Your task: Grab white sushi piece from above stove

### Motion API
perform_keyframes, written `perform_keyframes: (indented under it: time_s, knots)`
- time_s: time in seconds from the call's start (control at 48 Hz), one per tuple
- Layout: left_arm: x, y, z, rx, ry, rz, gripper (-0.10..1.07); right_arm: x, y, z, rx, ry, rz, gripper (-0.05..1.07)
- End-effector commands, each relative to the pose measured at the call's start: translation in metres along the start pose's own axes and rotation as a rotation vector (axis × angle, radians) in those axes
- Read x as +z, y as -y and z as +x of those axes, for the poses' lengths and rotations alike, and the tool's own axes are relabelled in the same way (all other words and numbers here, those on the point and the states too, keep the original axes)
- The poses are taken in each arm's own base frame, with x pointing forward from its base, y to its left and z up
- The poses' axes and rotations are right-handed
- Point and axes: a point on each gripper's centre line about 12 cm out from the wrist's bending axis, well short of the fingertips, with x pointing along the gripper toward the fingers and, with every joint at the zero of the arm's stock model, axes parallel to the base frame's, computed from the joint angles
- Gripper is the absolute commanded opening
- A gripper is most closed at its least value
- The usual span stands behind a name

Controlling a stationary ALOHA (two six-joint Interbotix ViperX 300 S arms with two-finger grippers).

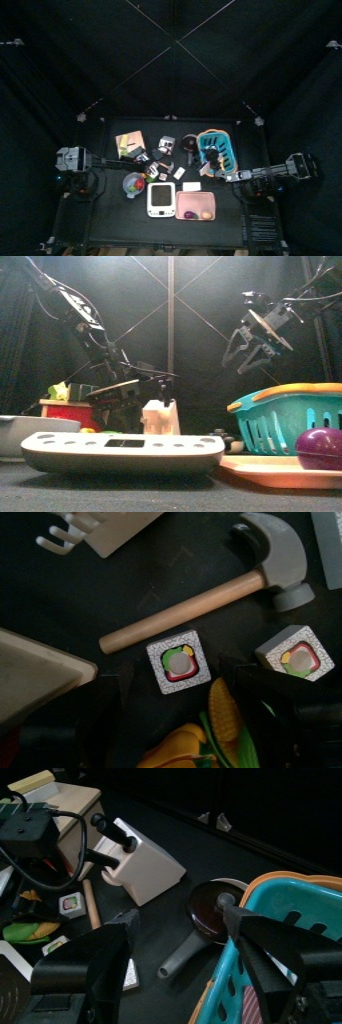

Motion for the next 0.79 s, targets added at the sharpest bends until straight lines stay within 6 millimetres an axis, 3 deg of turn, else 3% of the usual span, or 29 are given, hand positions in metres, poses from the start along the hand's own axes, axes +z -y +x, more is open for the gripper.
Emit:
perform_keyframes:
  time_s: [0.0, 0.375, 0.771]
  knots:
    - [0.007, 0.0, -0.002, -0.018, 0.023, -0.013, 1.0, 0.006, 0.0, -0.002, 0.003, 0.017, 0.017, 0.98]
    - [0.003, 0.001, 0.007, -0.033, 0.009, -0.028, 0.99, 0.006, 0.001, -0.002, 0.003, 0.016, 0.016, 0.98]
    - [-0.003, 0.0, 0.009, -0.034, -0.014, -0.051, 0.85, 0.006, 0.0, -0.002, 0.003, 0.017, 0.017, 0.98]
